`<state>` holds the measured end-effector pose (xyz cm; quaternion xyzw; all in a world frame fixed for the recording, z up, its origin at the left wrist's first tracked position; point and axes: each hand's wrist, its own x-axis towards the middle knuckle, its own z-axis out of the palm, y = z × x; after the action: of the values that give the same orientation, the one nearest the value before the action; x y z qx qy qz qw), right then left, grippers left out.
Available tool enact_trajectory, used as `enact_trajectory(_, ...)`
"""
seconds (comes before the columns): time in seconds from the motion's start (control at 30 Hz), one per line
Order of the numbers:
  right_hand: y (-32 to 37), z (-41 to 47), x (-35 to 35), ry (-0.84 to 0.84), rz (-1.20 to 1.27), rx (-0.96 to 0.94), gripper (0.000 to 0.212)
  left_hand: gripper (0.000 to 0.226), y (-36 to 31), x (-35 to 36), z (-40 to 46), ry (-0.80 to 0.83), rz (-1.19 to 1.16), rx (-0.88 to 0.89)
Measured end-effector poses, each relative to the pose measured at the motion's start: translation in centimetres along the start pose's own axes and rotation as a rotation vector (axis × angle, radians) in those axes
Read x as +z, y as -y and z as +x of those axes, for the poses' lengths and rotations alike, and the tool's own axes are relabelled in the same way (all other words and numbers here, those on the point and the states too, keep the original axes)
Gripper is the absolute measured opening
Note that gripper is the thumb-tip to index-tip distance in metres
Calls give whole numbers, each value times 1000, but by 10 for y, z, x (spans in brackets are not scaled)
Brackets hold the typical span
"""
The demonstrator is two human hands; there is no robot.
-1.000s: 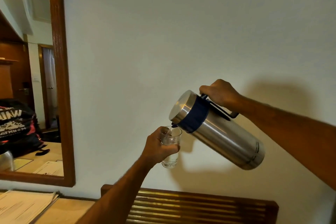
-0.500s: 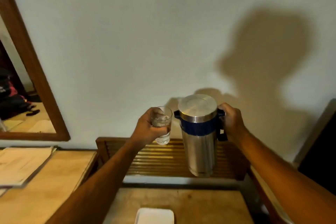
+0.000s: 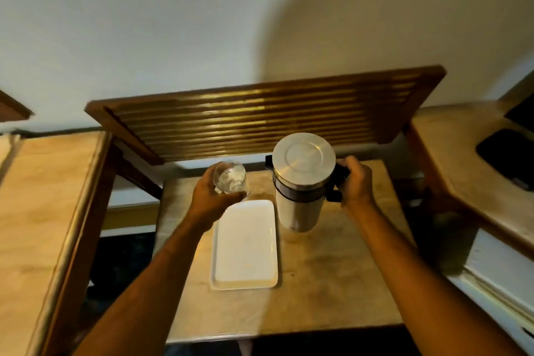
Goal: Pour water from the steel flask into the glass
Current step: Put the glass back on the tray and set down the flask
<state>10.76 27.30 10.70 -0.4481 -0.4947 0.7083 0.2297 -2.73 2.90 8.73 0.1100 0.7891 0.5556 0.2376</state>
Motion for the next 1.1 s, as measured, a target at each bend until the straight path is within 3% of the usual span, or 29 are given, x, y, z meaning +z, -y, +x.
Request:
enact_trajectory(0.13,-61,25,-9,6,50,68,48,69,77,31,8,-70,62,-96)
enact_trajectory(0.27,-105,45,-17,3,15,85,23,73,143,49,14,-115,108,-159)
enact_trajectory(0.4,-135,64,-25,14,22,96,27,73,182,63,18,-149,124,-206)
enact_trajectory(0.7,-160,72,-26,72,18,106,31,77,214,78,18,-188,138,-270)
enact_trajectory(1.1,-171,76,-32,158,-12,-39,26,76,230,89,13,-215,118,-266)
